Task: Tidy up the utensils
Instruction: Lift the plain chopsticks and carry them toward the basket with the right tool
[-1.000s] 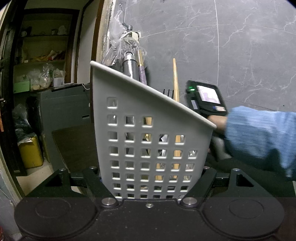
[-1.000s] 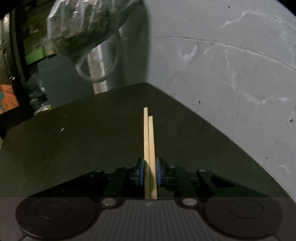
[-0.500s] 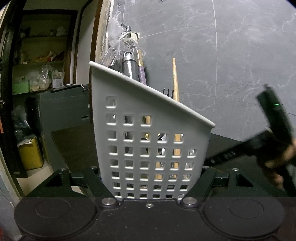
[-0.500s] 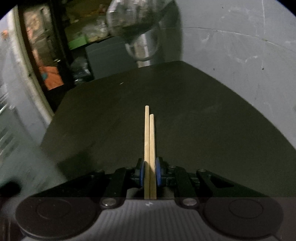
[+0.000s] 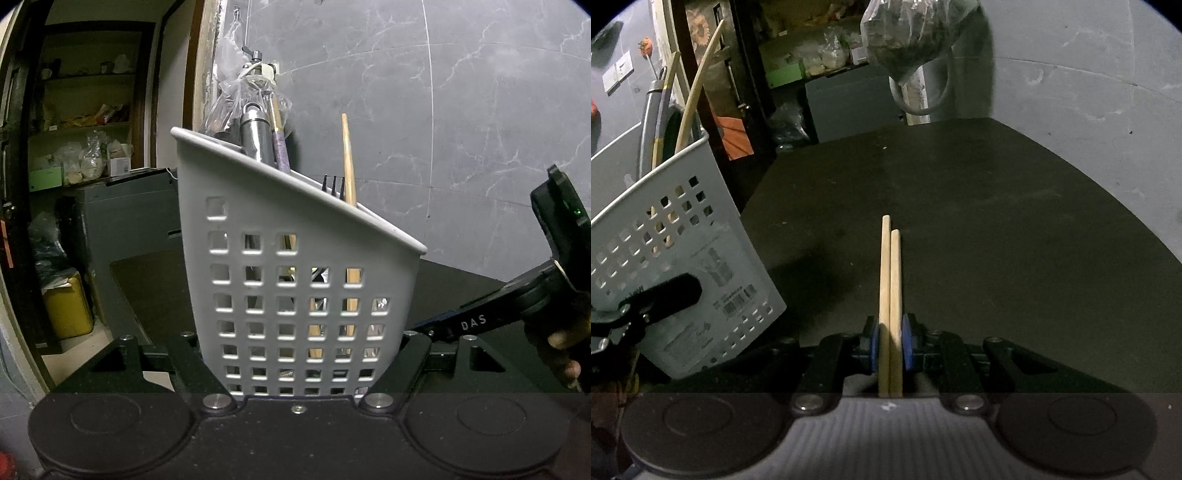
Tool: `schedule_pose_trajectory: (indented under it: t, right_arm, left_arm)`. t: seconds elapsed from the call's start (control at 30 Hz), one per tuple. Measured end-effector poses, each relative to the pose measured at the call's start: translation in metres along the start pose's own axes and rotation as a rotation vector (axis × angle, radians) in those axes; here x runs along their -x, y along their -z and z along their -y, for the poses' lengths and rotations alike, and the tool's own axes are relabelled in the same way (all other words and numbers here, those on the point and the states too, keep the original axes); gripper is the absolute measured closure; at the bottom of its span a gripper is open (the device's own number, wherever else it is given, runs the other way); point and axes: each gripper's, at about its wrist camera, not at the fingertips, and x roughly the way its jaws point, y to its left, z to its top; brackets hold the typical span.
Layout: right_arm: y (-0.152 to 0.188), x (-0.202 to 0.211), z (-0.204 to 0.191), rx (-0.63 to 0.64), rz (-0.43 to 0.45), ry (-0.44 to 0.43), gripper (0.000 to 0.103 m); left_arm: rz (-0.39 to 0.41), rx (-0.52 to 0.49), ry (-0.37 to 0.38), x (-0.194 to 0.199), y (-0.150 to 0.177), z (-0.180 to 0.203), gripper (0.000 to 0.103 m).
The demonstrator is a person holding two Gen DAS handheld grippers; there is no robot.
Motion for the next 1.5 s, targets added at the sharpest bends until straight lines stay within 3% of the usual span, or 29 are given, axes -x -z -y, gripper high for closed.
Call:
schedule_pose_trajectory:
  t: [0.1,0.27,0.47,0.77,0.93,1.37,1.47,1.5]
  right_arm:
    - [-0.005,-0.006,0.002,-0.004,-0.003,-0.010,0.086]
    - [-0.007,-0.004,0.005,-0.032,-0.005,-0.024,0.069]
    - [-0.009,-0.002,0.014,-0.076,0.011,-0.015,0.067]
    - [-0.009,-0.006,0.016,-0.071,0.002,-0.003,0.076]
    - [-0.012,-0.011,0.011,-0.039,-0.001,-0.006,0.094]
    - [-0.020,-0.025,0.012,-0.048,-0.008,-0.022,0.095]
    - [-0.026,-0.024,0.018,-0.103,0.003,-0.048,0.086]
    - [-0.029,-0.024,0.020,-0.121,0.005,-0.058,0.072]
  left_arm:
    - [0.001,0.000,0.000,0.000,0.000,0.000,0.027]
    - [0.001,0.000,0.000,0.000,0.000,0.000,0.027]
    - [0.001,0.001,0.000,0.000,0.000,0.000,0.027]
    - [0.001,0.000,0.000,0.000,0.000,0.000,0.027]
    - [0.001,0.000,0.000,0.000,0.000,0.000,0.027]
    - [0.001,0.001,0.000,-0.001,-0.001,0.000,0.027]
    - [0.001,0.001,0.000,-0.001,-0.001,0.000,0.027]
    - [0.001,0.001,0.000,-0.001,-0.001,0.000,0.027]
